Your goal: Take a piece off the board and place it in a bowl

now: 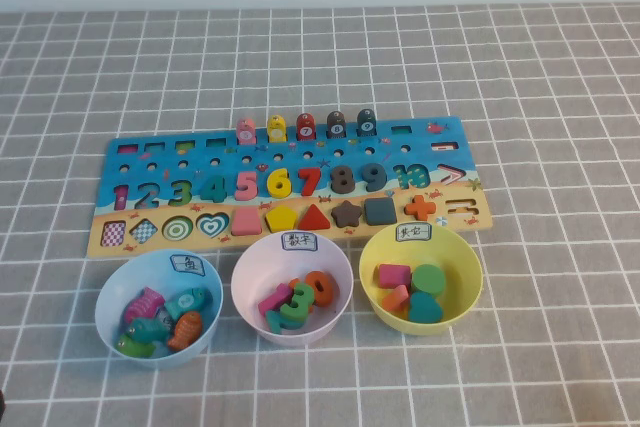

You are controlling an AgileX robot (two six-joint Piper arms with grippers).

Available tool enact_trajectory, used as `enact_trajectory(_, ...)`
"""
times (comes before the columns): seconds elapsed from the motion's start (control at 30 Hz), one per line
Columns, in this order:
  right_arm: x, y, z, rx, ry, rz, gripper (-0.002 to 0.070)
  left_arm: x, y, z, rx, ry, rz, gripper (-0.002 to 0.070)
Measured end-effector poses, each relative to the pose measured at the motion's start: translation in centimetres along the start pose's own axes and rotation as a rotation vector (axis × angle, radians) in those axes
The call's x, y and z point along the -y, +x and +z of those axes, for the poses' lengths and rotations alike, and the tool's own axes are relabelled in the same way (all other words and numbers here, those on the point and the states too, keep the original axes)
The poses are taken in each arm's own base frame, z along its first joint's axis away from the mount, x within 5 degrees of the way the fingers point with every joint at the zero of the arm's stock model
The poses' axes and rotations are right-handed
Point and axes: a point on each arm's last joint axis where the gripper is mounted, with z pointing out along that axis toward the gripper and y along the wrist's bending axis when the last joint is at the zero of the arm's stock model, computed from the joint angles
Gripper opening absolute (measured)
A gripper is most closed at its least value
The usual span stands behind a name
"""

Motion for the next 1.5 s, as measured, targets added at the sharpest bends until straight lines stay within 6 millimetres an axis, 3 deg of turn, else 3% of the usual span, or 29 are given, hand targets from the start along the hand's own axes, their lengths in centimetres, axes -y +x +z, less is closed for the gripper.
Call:
enact_trajectory(1.23,-0.01,0.0,0.0,0.0,-0.001,0.004,-0.0017,0.0,0.0,0.0,0.0,0.0,0.0,0.0002)
enact_trajectory(1.5,-0.51,-0.66,-0.04,0.066,-0.064,0.208,-0.0017,0.0,0.0,0.0,0.0,0.0,0.0,0.0002)
